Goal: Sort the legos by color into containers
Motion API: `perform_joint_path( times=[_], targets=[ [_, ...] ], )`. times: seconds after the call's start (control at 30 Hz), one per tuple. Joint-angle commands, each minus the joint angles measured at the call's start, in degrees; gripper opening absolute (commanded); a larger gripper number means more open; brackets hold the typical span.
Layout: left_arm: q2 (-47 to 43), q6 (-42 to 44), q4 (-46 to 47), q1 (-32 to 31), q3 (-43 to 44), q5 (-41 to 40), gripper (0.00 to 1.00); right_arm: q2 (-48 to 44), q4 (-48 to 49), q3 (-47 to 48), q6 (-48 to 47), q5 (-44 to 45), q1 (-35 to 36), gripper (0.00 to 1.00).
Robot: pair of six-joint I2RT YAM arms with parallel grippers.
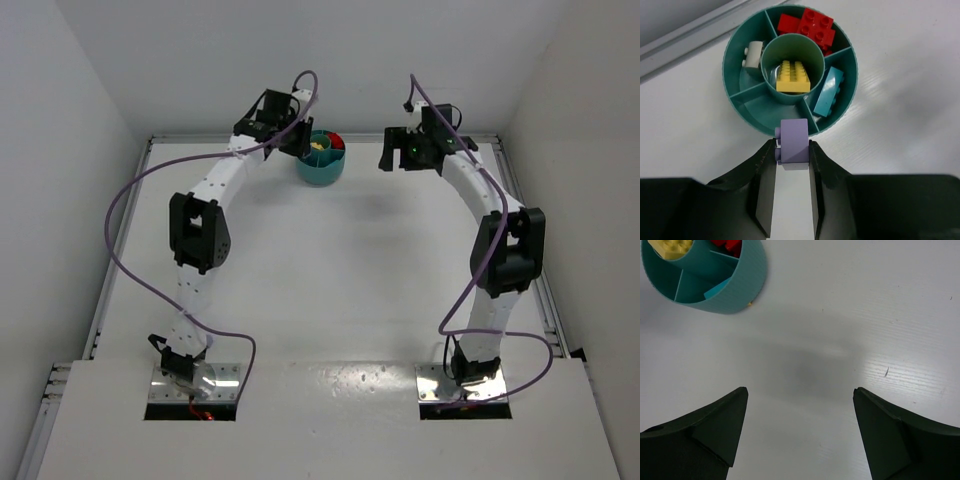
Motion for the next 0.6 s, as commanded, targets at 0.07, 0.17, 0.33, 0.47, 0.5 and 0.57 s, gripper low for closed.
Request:
perform_joint_path(
  times=[0.07, 0.17, 0.33, 0.47, 0.5, 0.57],
  targets=[
    [1.1, -2.1, 4.1, 0.4, 3.0, 0.3, 0.21, 1.2, 0.7, 3.2, 0.8, -1.3, -1.0, 0.86],
    [2.1, -2.1, 4.7, 0.4, 3.0, -0.2, 0.23, 1.2, 0.7, 3.2, 0.8, -1.3, -1.0, 0.86],
    [2.7, -2.1, 4.7, 0.4, 3.0, -0.2, 0.25, 1.7, 0.7, 3.7, 0.8, -1.3, -1.0, 0.86],
    [2.7, -2.1, 4.7, 0.4, 3.0, -0.2, 0.50, 1.7, 0.7, 3.7, 0.8, -1.8, -1.0, 0.86],
    [2.7, -2.1, 4.7, 0.4, 3.0, -0.2, 0.58, 1.7, 0.7, 3.7, 0.8, -1.8, -1.0, 0.86],
    [2.7, -2.1, 5.2, 0.4, 3.0, -0.9, 0.79, 1.7, 0.7, 3.7, 0.8, -1.8, -1.0, 0.86]
  ],
)
